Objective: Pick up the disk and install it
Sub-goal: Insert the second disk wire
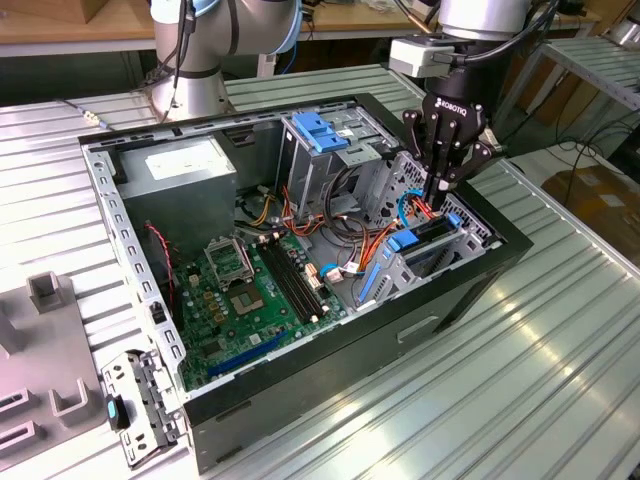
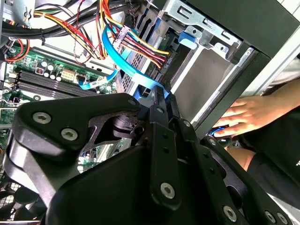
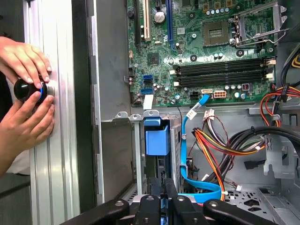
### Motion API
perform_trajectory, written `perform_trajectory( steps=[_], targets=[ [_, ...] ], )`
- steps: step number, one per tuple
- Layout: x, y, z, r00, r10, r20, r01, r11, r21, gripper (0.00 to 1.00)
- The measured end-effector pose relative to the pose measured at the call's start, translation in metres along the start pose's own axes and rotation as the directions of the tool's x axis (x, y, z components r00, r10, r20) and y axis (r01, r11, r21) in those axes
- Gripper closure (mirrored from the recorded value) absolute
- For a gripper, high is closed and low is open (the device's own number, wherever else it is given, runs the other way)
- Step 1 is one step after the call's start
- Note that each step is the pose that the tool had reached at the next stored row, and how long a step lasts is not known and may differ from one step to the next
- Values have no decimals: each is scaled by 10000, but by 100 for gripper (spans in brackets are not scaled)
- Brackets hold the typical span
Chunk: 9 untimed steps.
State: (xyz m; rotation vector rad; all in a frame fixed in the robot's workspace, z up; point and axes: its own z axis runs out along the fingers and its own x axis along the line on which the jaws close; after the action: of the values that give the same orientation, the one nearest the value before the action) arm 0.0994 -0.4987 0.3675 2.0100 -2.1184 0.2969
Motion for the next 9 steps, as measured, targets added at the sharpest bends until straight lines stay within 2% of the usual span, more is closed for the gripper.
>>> perform_trajectory(
  steps=[6,7,9],
  targets=[
    [1,0,0,10000,-1,9,1,10000,0,84],
    [1,4,-1,10000,0,49,0,10000,-2,84],
    [7,33,3,9997,0,250,0,10000,-7,84]
  ],
)
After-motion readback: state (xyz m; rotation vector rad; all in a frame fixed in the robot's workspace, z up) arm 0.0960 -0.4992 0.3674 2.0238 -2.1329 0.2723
